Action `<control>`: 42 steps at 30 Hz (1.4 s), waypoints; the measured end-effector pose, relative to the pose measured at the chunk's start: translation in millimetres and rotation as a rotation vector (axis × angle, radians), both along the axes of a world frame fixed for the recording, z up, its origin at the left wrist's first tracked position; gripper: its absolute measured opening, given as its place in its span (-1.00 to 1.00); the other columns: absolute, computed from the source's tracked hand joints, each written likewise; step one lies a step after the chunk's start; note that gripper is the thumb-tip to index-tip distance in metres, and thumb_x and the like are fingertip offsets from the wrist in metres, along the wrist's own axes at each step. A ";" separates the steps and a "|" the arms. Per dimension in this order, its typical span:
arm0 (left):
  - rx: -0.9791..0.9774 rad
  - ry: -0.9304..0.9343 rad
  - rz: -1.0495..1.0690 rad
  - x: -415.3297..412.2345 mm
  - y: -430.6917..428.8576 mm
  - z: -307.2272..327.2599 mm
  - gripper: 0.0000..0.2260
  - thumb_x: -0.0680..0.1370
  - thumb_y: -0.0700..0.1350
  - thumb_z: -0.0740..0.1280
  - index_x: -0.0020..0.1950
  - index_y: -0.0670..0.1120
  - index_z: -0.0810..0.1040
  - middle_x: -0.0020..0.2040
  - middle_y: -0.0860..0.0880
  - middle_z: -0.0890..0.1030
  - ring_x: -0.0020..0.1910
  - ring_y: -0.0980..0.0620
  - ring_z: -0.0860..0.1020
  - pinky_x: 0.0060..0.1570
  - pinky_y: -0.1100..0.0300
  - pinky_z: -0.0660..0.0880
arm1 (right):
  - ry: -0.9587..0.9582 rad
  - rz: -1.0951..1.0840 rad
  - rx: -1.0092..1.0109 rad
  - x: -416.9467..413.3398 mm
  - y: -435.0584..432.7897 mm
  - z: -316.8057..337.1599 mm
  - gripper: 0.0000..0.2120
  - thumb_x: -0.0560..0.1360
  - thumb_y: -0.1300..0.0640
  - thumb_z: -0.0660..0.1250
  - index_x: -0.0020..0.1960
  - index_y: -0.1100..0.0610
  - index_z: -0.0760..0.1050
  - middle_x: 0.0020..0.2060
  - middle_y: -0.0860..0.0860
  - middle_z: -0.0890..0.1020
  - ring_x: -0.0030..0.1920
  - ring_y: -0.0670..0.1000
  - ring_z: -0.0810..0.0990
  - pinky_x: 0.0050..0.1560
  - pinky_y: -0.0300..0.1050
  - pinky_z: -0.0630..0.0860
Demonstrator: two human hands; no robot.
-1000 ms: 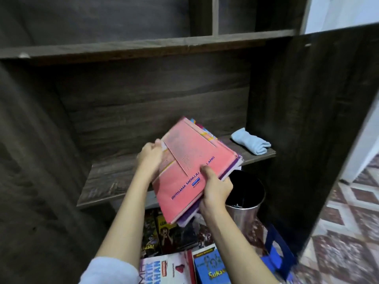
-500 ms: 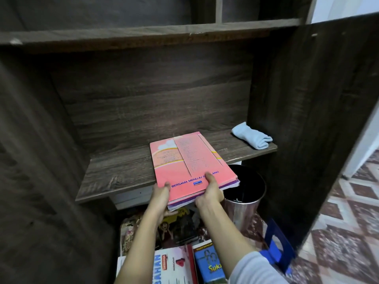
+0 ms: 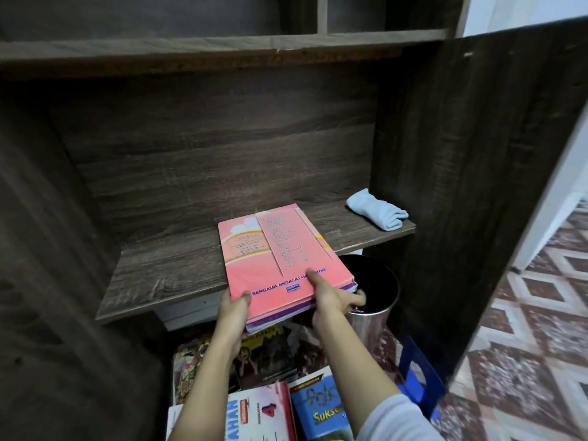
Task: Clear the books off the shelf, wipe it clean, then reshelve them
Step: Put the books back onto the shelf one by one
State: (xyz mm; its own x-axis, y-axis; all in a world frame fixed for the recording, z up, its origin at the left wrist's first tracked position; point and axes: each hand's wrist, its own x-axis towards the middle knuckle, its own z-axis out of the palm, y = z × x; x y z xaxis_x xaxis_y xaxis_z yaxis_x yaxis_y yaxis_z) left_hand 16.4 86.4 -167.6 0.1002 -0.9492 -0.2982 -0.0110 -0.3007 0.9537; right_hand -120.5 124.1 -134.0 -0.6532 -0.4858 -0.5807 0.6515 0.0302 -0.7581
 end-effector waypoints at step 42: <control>-0.077 0.067 0.127 30.4 0.0 38.8 -0.75 0.58 -0.33 0.18 0.22 -0.22 0.52 -0.01 -0.16 0.58 -0.05 -0.05 0.51 0.06 0.06 0.46 | 0.485 0.745 0.048 -49.0 -22.5 41.8 -0.76 0.41 0.12 0.48 -0.09 0.26 0.52 -0.35 0.10 0.68 -0.40 0.01 0.65 -0.41 -0.20 0.56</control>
